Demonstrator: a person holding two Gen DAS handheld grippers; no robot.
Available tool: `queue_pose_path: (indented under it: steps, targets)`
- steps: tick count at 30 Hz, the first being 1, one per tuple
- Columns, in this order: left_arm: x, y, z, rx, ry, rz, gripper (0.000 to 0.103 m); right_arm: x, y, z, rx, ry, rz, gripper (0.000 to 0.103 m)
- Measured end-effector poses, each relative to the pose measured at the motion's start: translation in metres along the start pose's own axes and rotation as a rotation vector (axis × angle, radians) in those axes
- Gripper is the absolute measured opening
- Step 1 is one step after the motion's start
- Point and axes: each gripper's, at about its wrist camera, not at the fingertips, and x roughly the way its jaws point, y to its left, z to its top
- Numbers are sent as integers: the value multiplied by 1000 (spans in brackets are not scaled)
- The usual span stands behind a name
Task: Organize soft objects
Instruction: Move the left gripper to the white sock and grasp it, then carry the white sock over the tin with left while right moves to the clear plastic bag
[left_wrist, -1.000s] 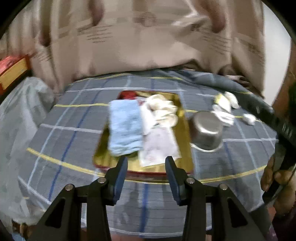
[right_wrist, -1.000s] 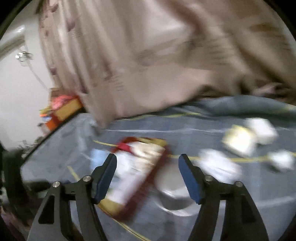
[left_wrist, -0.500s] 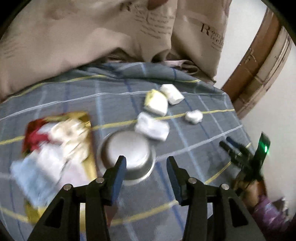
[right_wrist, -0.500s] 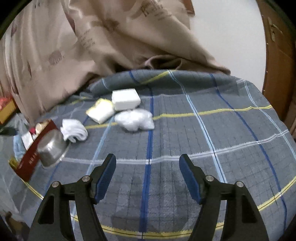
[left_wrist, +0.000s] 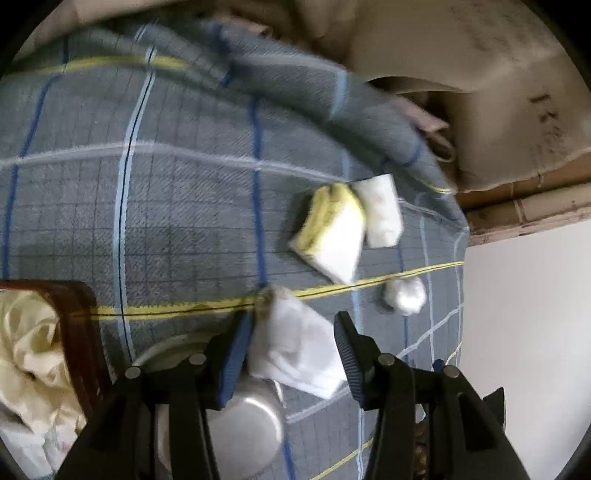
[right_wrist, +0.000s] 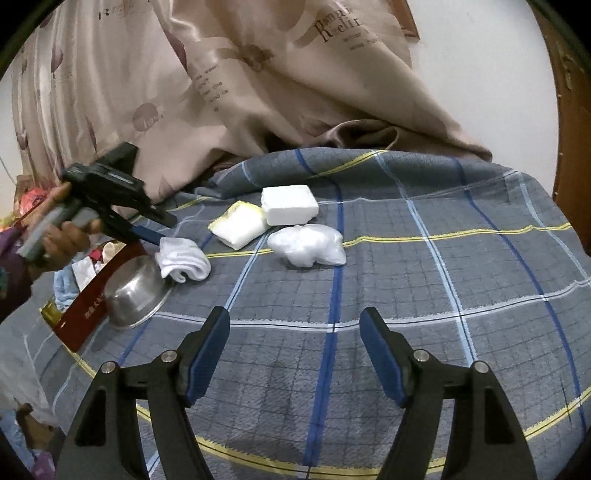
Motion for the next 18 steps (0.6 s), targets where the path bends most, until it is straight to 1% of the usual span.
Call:
queue_pose_path:
  steps: [2, 5, 6, 8, 11, 13, 14, 15, 18]
  targets:
    - [5, 6, 2, 5, 18, 16, 48, 0, 1, 0, -6, 0, 7, 70]
    - [17, 12, 3, -15, 78, -18, 48, 0, 1, 0, -5, -1, 16, 70]
    - [21, 12, 4, -17, 97, -17, 48, 0, 0, 0, -2, 1, 15, 70]
    - [28, 10, 5, 0, 115, -14, 48, 2, 0, 0, 0, 2, 13, 70]
    - [35, 3, 4, 38, 126, -35, 47, 3, 0, 1, 2, 6, 7, 72]
    - [38, -1, 4, 44, 115, -25, 41, 5, -1, 2, 6, 14, 6, 73]
    - [39, -3, 3, 50, 112, -26, 29, 6, -1, 2, 8, 19, 4, 73]
    - [38, -6, 1, 67, 104, -10, 25, 7, -1, 2, 9, 20, 0, 73]
    - [30, -15, -10, 95, 35, 29, 19, 8, -2, 3, 11, 21, -2, 73]
